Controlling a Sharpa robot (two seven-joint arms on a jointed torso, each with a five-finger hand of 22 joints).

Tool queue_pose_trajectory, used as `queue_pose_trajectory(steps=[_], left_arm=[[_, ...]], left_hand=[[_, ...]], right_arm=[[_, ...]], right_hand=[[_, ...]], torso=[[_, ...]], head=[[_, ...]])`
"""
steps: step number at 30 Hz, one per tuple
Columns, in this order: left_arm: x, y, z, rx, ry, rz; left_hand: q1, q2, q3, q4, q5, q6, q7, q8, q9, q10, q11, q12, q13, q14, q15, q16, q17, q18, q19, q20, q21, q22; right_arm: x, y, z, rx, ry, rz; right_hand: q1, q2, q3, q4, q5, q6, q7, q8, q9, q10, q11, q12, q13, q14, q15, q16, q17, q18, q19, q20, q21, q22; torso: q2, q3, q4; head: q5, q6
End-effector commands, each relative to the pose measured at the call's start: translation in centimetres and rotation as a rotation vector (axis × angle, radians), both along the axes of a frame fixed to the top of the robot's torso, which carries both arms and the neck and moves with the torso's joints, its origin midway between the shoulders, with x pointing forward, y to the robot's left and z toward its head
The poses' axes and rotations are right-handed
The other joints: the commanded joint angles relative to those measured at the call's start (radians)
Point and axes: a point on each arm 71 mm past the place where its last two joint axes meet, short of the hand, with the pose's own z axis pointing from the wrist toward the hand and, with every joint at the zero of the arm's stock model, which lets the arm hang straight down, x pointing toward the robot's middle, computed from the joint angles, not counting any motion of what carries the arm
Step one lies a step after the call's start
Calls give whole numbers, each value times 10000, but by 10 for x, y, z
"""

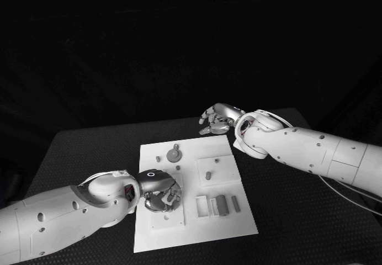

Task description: Assemble the parts on the task board

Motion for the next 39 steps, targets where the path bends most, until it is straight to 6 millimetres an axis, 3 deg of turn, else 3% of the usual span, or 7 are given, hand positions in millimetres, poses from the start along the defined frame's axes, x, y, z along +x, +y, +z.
queue_pose_trajectory(steps=[1,13,20,25,31,39], left_arm=[[8,0,14,-774,-251,516],[35,27,35,-1624,-826,2358],[47,42,36,-1966,-689,3441],[59,58,33,-2410,537,4690],[67,72,33,-2817,691,5684],[70,79,35,-3212,657,6460]], left_hand=[[-53,-22,6,56,36,139,184,-21,19,25,-1,-56,-17,90,-17,39,-6,140,54,-53,41,239],[-374,-565,-71,346,43,268,186,2,-23,233,-56,-99,-159,245,-72,81,-17,169,187,-96,132,228],[-492,-702,-71,509,42,301,186,2,-42,292,-71,-120,-211,285,-87,76,-28,173,213,-109,143,223],[-877,-976,-197,784,46,291,190,-27,-77,300,-67,-158,-270,300,-85,62,-42,166,214,-113,138,218],[-997,-1005,-197,906,53,315,183,-30,-95,337,-83,-146,-294,316,-101,65,-45,180,230,-129,140,219],[-971,-958,-140,944,92,368,167,-16,-104,392,-108,-126,-309,350,-125,77,-45,193,259,-148,151,221]], right_arm=[[-1,0,1,358,-71,13],[-7,-7,2,2085,472,-532],[-20,1,2,3309,1222,-559],[-31,9,-3,3984,2120,-435],[-46,18,-16,4885,3442,-656],[-64,35,-39,5375,5286,-1050]], right_hand=[[-118,6,0,58,56,-89,152,-51,15,-33,41,65,-16,-47,24,-13,8,304,-3,-83,-36,84],[-185,16,4,104,56,-76,148,-49,19,-28,37,80,-32,-41,20,-10,7,303,13,-87,-41,84],[-243,20,1,140,56,-67,145,-48,23,-26,34,90,-44,-38,17,-11,5,304,23,-90,-48,84],[-373,9,-19,215,55,-81,147,-62,23,-44,36,94,-68,-54,18,-28,-3,304,7,-86,-78,78],[-509,12,-31,307,56,-78,148,-67,28,-72,37,103,-92,-72,19,-46,-12,303,-10,-82,-113,74],[-713,-8,-65,438,56,-44,137,-54,45,-79,26,145,-111,-66,9,-42,-13,304,-1,-85,-135,76]], torso=[[-5,8,3],[2,9,-8],[0,10,-8],[-7,7,7],[-1,-2,-12],[-6,-7,-33]], head=[[48,89],[242,444],[402,760],[561,966],[716,1128],[838,1217]])
